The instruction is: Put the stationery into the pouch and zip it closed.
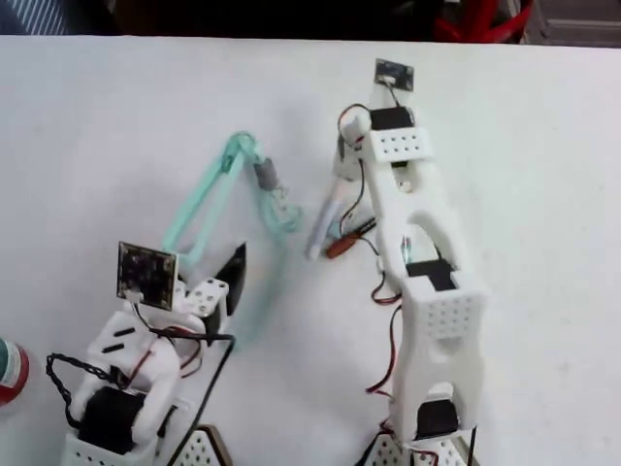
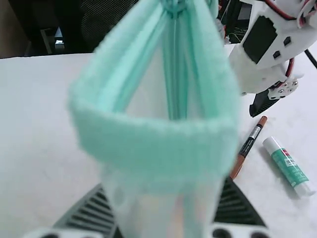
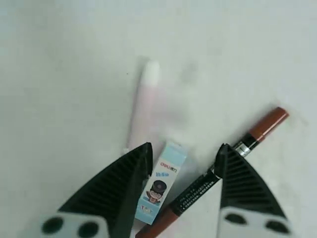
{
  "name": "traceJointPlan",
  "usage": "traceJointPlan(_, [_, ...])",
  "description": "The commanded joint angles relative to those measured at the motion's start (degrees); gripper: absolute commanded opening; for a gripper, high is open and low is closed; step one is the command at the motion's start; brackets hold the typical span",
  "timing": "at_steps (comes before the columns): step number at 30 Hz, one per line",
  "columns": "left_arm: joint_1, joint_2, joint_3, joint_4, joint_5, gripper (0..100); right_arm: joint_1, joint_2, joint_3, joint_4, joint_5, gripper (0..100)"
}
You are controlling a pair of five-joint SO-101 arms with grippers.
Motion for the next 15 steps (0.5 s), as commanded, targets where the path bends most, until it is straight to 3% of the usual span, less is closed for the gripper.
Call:
traceJointPlan(1, [0.48, -0.04, -0.18, -1.58, -0.62, 17, -1.19, 0.84, -2.99, 1.27, -0.62, 20.4])
traceJointPlan(11, [0.57, -0.04, -0.18, -1.32, -0.62, 17, -2.86, 6.73, -3.25, 0.84, -0.62, 20.1])
traceJointPlan(15, [0.40, -0.04, -0.18, -1.14, -0.62, 17, -2.77, 6.90, -3.16, 0.66, -0.26, 13.8])
